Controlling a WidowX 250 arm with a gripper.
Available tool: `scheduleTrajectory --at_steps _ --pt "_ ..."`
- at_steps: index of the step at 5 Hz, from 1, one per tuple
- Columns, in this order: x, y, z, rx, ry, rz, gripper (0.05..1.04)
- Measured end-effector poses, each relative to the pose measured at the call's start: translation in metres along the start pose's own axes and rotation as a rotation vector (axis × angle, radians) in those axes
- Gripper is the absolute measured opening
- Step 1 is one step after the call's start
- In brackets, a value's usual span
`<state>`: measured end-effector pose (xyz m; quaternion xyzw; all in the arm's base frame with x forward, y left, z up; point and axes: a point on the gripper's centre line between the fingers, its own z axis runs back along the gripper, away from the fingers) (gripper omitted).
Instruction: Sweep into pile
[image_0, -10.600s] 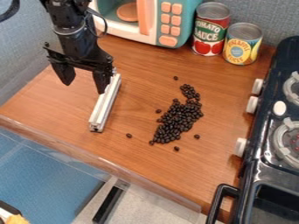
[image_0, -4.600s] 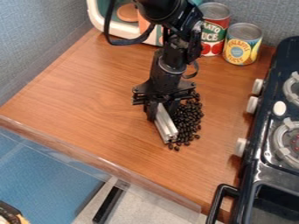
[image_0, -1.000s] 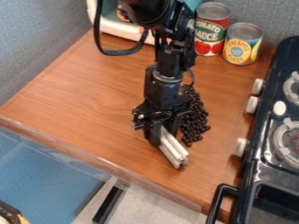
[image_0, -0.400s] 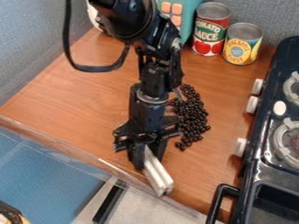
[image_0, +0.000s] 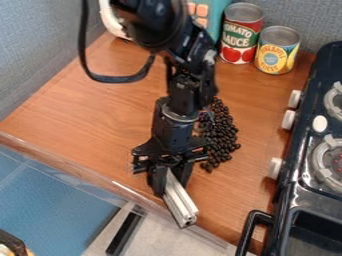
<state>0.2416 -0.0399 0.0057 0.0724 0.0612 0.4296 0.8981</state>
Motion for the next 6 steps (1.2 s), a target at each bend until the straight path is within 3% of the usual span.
scheduleTrajectory --at_steps 1,2,5,6 --pt "0.011 -0.016 0.001 -0.012 -0.025 0.032 0.383" --pt "0.024 -0.046 0.006 -0.062 -0.063 0.058 0.383" --pt "0.043 -0.078 0.013 -0.111 -0.065 0.138 0.383" --pt "0.054 -0.081 0.014 -0.105 -0.057 0.173 0.383"
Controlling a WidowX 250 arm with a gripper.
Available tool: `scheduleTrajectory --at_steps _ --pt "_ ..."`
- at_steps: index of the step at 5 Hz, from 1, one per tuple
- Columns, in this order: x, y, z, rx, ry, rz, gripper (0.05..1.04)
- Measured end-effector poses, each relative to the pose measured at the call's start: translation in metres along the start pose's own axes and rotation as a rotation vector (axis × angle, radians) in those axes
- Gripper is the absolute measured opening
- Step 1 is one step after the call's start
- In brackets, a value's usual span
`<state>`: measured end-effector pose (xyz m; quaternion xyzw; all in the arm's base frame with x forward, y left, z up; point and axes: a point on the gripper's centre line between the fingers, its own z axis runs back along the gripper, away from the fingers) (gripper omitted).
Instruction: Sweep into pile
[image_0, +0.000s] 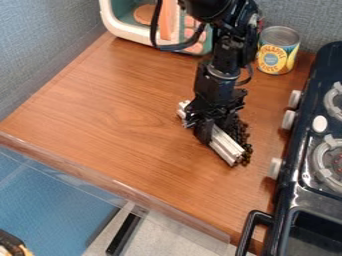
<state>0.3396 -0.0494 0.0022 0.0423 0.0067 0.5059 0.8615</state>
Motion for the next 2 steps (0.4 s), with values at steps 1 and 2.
scheduleTrajectory --at_steps 1,2 --pt "0.0027 0.0023 0.0004 0.016 0.012 0.015 0.383" --pt "0.0044 0.0093 0.0011 0.031 0.032 -0.001 0.382"
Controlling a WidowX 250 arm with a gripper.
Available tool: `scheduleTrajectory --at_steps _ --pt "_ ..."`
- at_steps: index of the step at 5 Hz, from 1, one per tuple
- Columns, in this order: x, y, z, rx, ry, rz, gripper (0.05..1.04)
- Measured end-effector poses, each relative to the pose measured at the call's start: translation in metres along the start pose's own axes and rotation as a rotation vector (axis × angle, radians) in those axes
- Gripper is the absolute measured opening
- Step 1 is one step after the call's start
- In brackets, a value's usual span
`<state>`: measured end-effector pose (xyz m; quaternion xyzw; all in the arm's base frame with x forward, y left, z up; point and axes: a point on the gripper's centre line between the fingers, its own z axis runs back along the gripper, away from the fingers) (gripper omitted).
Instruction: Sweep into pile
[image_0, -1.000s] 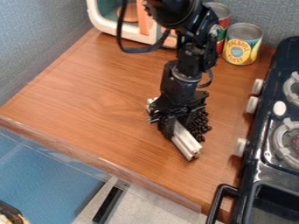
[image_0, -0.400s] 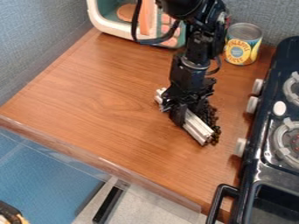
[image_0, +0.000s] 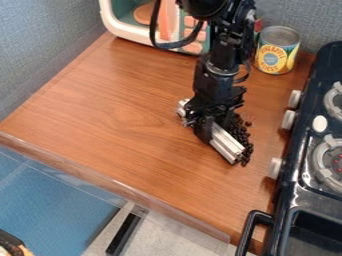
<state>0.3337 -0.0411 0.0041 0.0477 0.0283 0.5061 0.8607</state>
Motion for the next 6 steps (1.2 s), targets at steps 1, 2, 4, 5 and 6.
scheduleTrajectory --at_steps 1,2,4,5,6 --pt "0.003 0.013 0.003 0.006 0.007 -0.052 0.382" --pt "0.016 0.021 0.013 -0.017 0.021 -0.065 0.382" --pt "0.041 0.023 0.057 -0.172 -0.057 -0.17 0.382" --pt "0.064 0.02 0.058 -0.22 -0.149 -0.25 0.382" --pt "0.09 0.026 0.028 -0.175 -0.184 -0.294 0.382"
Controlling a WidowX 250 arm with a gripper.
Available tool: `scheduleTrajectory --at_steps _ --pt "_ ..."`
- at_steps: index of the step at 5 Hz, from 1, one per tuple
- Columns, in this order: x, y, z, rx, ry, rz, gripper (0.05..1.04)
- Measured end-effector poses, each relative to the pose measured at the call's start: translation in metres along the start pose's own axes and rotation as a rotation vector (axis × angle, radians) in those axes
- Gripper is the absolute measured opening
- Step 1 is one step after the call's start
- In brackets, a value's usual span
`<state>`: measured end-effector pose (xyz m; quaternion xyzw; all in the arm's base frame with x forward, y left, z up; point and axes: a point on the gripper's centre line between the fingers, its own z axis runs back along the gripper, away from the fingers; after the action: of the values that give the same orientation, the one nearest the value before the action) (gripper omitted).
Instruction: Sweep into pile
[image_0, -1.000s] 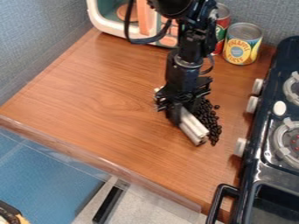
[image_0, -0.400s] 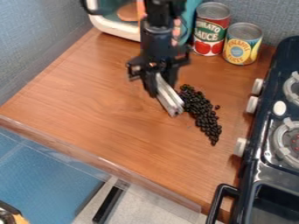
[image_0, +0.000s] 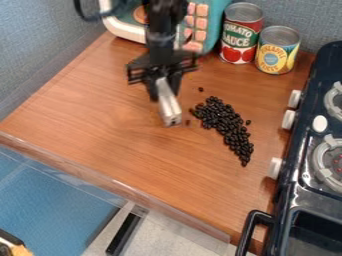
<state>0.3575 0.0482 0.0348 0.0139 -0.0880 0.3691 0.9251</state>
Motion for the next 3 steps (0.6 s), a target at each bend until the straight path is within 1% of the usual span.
scheduleTrajectory --at_steps 1,2,3 --pt "0.011 0.012 -0.017 -0.007 0.034 -0.026 0.382" --pt "0.013 0.018 -0.024 -0.029 0.089 -0.07 0.442" --pt "0.017 0.026 -0.023 -0.044 0.122 -0.133 0.755"
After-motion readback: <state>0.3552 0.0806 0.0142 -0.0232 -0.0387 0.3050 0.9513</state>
